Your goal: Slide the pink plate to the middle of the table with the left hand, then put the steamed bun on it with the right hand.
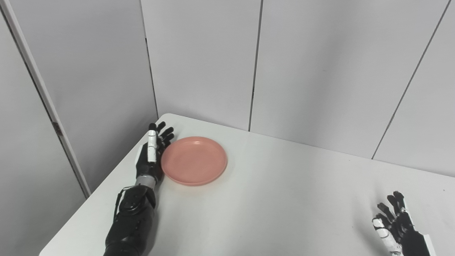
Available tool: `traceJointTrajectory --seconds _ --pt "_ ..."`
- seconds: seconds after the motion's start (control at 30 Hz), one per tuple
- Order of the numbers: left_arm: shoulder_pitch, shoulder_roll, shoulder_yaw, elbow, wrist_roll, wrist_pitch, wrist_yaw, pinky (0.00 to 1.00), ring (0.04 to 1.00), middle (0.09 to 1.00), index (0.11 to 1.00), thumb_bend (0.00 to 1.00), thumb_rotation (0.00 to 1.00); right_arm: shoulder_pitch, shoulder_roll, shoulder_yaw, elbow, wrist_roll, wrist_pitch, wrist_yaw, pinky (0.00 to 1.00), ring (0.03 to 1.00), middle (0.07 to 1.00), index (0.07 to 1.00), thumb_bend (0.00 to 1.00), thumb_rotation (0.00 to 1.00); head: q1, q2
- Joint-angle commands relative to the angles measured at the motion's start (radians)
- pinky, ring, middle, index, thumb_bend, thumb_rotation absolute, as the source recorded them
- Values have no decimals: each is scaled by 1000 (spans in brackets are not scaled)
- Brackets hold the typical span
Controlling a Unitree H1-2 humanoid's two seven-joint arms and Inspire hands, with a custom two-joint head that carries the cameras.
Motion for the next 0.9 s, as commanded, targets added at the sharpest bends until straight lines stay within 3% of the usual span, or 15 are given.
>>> traceJointTrajectory --seconds 0.0,0.5,0.87 --pt "-9 -8 -24 -14 21 -5 -27 939 893 868 886 793 1000 8 3 -3 -11 6 -19 -6 886 911 971 1000 366 638 0 0" --pt "11 -78 -96 -94 69 6 -36 992 912 886 905 768 1000 9 6 0 -34 -3 3 -8 902 918 974 1000 348 629 -6 -1" --pt "45 -148 -147 -180 117 77 -19 956 937 919 941 753 1000 14 9 2 -55 12 32 3 913 919 974 1000 331 594 -29 10"
